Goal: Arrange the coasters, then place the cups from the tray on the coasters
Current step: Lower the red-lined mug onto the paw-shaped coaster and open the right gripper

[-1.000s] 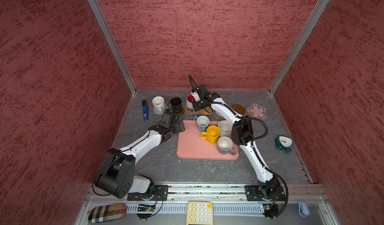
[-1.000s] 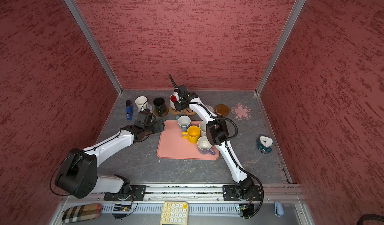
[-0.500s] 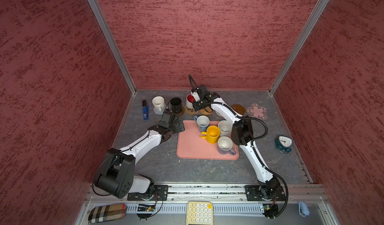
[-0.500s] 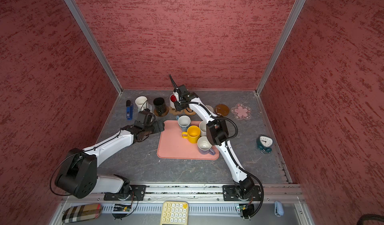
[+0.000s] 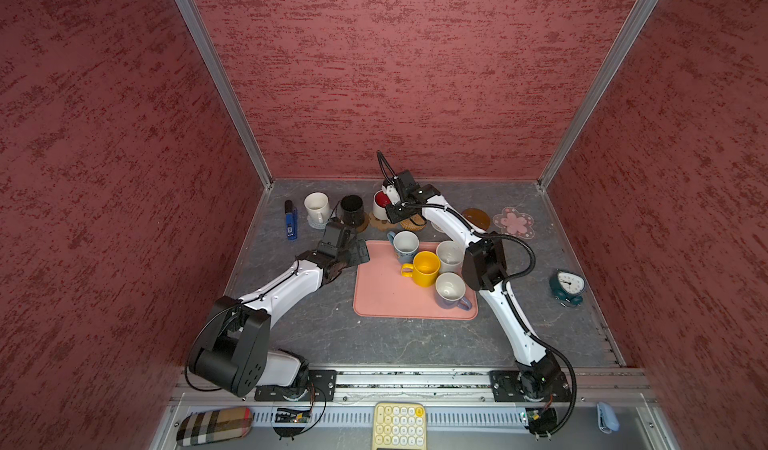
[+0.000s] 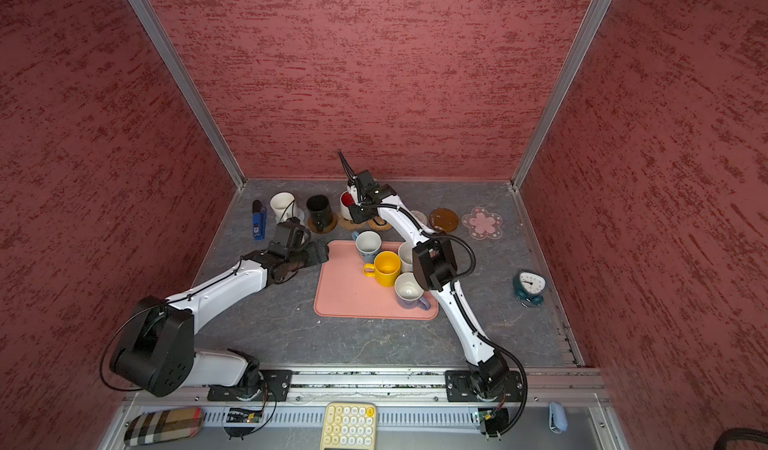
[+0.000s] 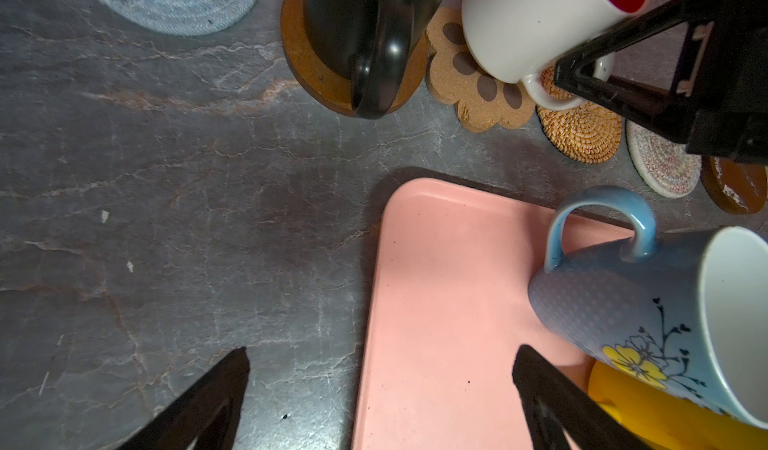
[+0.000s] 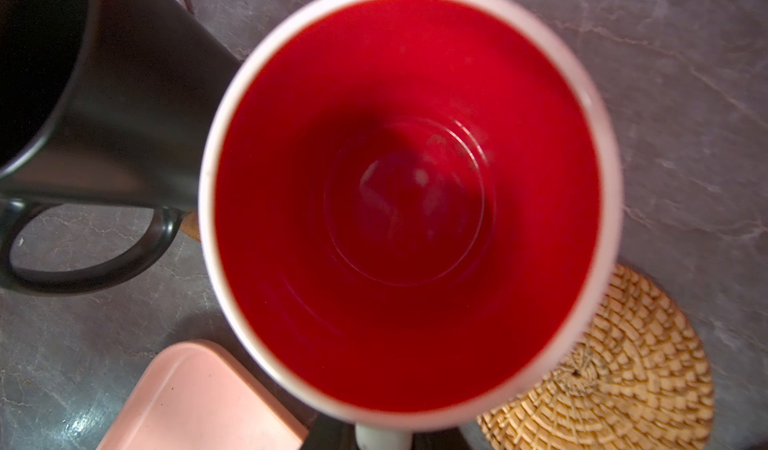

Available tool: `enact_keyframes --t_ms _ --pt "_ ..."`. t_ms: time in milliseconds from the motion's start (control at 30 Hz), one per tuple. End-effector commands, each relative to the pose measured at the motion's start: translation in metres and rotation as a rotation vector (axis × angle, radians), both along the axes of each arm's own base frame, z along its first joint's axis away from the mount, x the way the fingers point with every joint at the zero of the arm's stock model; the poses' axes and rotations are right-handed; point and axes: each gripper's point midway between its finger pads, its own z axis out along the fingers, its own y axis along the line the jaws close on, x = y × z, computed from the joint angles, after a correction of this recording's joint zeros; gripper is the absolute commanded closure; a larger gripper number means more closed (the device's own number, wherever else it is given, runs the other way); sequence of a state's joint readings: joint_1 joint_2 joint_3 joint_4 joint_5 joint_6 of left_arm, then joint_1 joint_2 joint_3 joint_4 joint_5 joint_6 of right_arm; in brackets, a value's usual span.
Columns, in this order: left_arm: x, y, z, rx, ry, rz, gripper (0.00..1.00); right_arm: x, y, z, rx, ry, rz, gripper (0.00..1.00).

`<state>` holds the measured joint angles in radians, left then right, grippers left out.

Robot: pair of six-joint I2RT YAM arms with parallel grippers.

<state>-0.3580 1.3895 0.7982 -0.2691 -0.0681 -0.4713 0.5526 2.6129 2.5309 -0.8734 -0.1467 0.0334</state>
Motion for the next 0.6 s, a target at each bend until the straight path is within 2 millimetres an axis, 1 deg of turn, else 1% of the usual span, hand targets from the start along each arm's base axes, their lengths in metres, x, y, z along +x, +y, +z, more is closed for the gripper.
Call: enact_keyframes --t_ms 0,233,367,567 --pt "0.000 0.002 -0.004 -0.008 0.006 0.010 0.00 0.011 0.009 0.030 0.049 -0.084 0.034 1.00" --pt "-0.001 0.003 -0.006 -0.005 0.011 0.012 0.01 0.008 0.006 0.019 0.019 -0.067 0.033 1.00" --pt "-0.001 0.002 -0.006 -0.008 0.012 0.012 0.00 0.008 0.005 0.017 0.012 -0.066 0.031 1.00" --pt "-0.002 0.003 -0.007 -0.010 0.015 0.013 0.01 0.008 0.005 0.015 0.013 -0.064 0.028 0.86"
